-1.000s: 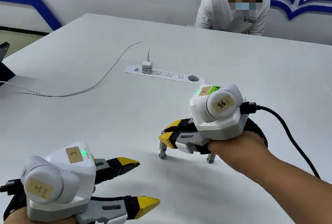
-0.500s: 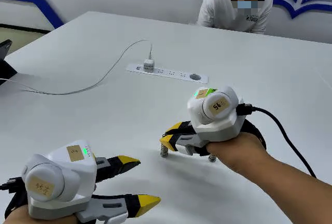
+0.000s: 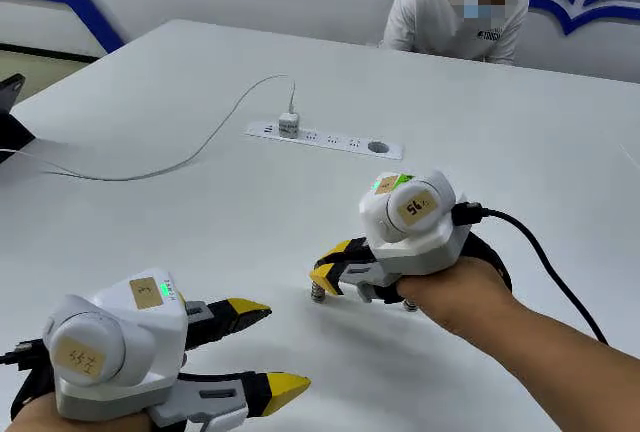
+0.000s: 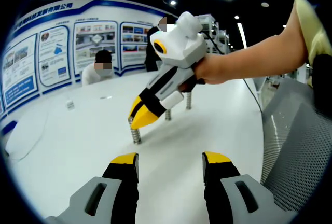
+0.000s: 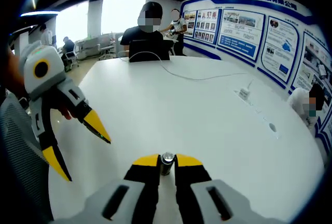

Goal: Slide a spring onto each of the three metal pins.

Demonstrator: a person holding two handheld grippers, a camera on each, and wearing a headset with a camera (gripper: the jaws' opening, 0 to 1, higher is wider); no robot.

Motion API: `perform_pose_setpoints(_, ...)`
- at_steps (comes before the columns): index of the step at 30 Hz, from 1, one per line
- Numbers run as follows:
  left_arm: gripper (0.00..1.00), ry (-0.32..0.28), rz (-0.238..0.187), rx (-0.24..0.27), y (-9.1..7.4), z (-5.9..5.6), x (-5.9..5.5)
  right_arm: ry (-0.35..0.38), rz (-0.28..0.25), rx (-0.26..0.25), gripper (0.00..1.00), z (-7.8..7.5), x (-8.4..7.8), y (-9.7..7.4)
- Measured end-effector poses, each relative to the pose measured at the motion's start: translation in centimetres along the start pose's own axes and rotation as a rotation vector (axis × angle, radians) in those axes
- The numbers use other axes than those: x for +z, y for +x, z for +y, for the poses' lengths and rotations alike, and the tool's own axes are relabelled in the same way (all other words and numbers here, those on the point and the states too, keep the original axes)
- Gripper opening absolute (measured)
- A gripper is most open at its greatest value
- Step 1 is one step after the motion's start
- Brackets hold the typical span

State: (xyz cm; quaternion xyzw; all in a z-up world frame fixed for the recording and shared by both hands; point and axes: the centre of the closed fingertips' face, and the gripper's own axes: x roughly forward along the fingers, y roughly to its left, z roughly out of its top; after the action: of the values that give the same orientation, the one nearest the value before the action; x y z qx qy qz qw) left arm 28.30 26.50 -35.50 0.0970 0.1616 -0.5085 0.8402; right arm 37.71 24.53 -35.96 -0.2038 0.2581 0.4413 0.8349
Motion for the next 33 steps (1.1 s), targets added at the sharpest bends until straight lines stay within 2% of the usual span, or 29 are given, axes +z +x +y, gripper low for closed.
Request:
perform_pose_setpoints(16, 0.51, 0.002, -0.006, 0.006, 0.0, 0.2, 0.3, 0.019, 0.006, -0.011, 0.15, 0.0, -0.4, -0.8)
perform_pose_setpoints(33, 0.52, -0.007, -0.019, 0.016, 0.2, 0.6, 0.8, 0.032, -0.032, -0.038, 0.18, 0.4, -0.5, -3.5)
